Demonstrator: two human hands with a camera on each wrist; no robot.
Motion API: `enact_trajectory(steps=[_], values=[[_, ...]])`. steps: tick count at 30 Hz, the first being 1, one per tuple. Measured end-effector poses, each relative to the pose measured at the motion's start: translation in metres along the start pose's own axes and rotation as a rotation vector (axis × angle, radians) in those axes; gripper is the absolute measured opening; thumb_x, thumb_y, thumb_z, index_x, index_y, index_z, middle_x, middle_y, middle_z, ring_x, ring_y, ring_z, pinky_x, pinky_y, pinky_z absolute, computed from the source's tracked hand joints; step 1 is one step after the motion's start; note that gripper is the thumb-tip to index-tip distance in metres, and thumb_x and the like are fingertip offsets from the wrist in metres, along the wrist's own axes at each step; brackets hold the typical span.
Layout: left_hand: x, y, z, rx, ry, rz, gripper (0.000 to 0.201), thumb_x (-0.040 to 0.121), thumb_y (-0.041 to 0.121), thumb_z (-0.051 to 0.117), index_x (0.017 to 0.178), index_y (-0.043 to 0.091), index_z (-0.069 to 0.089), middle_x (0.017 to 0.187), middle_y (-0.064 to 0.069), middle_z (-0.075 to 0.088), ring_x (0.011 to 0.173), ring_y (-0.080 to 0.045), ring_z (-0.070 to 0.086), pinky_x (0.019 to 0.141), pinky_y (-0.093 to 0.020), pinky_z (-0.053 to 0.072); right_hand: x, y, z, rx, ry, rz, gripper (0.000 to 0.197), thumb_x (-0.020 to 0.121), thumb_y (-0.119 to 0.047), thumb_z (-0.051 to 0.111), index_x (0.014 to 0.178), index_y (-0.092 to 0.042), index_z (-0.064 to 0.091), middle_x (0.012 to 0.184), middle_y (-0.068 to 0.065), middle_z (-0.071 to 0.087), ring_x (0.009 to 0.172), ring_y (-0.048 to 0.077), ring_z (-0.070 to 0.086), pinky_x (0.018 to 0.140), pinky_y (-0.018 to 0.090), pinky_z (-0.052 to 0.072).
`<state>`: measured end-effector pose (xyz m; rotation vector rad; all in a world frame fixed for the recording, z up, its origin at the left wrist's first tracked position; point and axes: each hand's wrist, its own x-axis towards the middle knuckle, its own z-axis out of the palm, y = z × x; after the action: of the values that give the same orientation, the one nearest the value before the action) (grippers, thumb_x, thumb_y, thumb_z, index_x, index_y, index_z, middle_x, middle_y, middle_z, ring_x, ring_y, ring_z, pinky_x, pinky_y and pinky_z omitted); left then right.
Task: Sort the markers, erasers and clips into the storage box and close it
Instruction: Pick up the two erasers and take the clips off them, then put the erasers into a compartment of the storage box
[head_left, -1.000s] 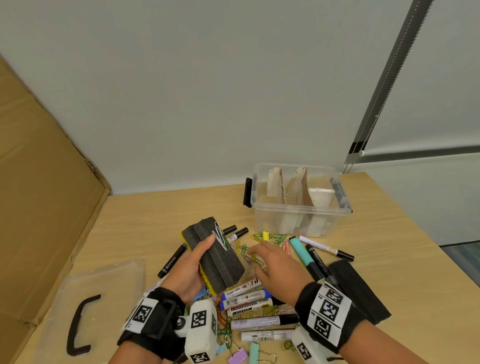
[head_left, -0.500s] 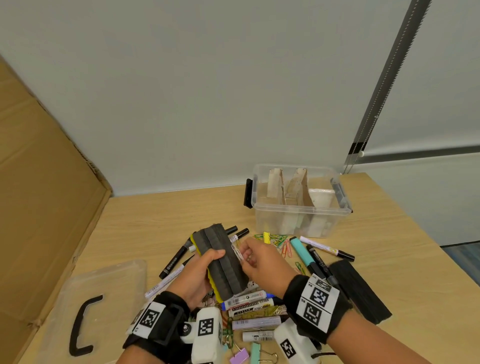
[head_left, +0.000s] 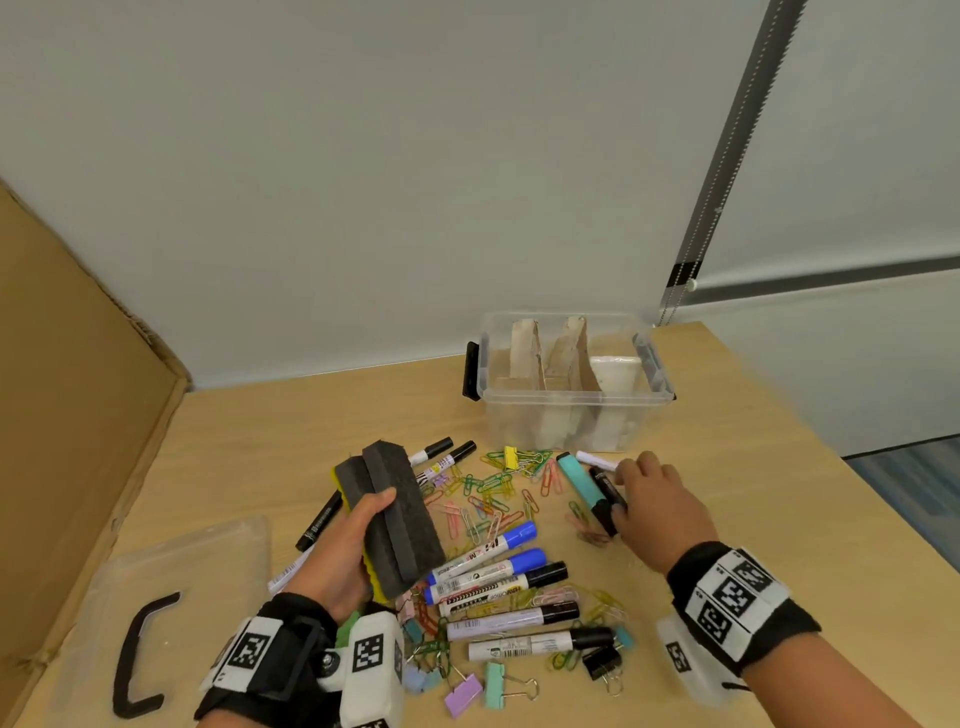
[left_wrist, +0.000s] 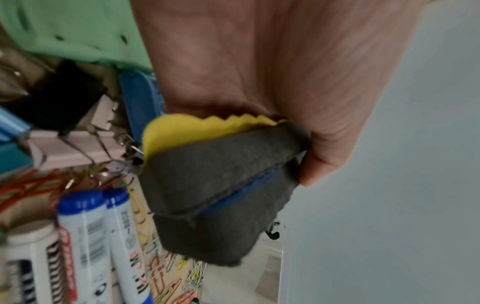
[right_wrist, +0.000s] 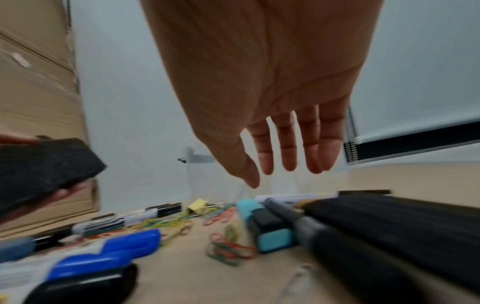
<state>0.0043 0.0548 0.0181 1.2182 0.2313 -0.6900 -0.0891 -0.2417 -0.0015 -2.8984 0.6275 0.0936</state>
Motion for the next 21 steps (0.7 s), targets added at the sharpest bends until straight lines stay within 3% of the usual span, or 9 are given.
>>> enact_trajectory(steps=[3, 6, 10, 16, 21], values=[[0.001, -0.002, -0.003, 0.000, 0.010, -0.015, 0.035, 0.094, 0.028, 0.049, 0.126, 0.014, 0.052, 0.121, -0.017, 0.061, 0.108, -0.033, 0.059, 0.092, -0.049, 0.045, -0.008, 0.029, 0.006, -0.068, -0.077, 0.194, 0.053, 0.088, -0.044, 0.051, 0.131, -0.017, 0.034, 0.126, 0.006, 0.038, 0.116, 0.027, 0.042, 0.090, 0.036, 0.046], [0.003, -0.002, -0.004, 0.011, 0.015, -0.022, 0.041, 0.094, 0.030, 0.050, 0.131, 0.015, 0.049, 0.123, -0.015, 0.061, 0.111, -0.033, 0.059, 0.093, -0.049, 0.046, -0.009, 0.046, 0.013, 0.022, -0.197, 0.292, 0.061, 0.090, -0.051, 0.047, 0.137, -0.016, 0.028, 0.131, 0.010, 0.039, 0.120, 0.031, 0.042, 0.097, 0.041, 0.043], [0.004, 0.000, 0.001, 0.051, 0.020, -0.022, 0.040, 0.093, 0.031, 0.051, 0.130, 0.014, 0.050, 0.122, -0.015, 0.061, 0.109, -0.032, 0.060, 0.084, -0.045, 0.049, -0.003, 0.052, 0.013, 0.110, -0.196, 0.314, 0.059, 0.089, -0.046, 0.054, 0.134, -0.013, 0.032, 0.129, 0.014, 0.043, 0.120, 0.034, 0.046, 0.100, 0.042, 0.043], [0.001, 0.000, 0.003, 0.088, 0.017, -0.007, 0.042, 0.092, 0.032, 0.052, 0.131, 0.015, 0.050, 0.120, -0.014, 0.062, 0.110, -0.032, 0.059, 0.089, -0.046, 0.048, 0.000, 0.050, 0.005, 0.208, -0.205, 0.359, 0.070, 0.075, -0.045, 0.071, 0.125, -0.010, 0.037, 0.123, 0.013, 0.038, 0.110, 0.034, 0.054, 0.094, 0.041, 0.049], [0.000, 0.001, -0.001, 0.075, 0.005, -0.002, 0.043, 0.092, 0.032, 0.052, 0.132, 0.016, 0.050, 0.123, -0.014, 0.061, 0.111, -0.032, 0.059, 0.090, -0.048, 0.047, -0.002, 0.050, -0.011, 0.277, -0.202, 0.324, 0.051, 0.081, -0.027, 0.069, 0.120, -0.011, 0.040, 0.123, 0.013, 0.038, 0.100, 0.031, 0.058, 0.087, 0.035, 0.051]])
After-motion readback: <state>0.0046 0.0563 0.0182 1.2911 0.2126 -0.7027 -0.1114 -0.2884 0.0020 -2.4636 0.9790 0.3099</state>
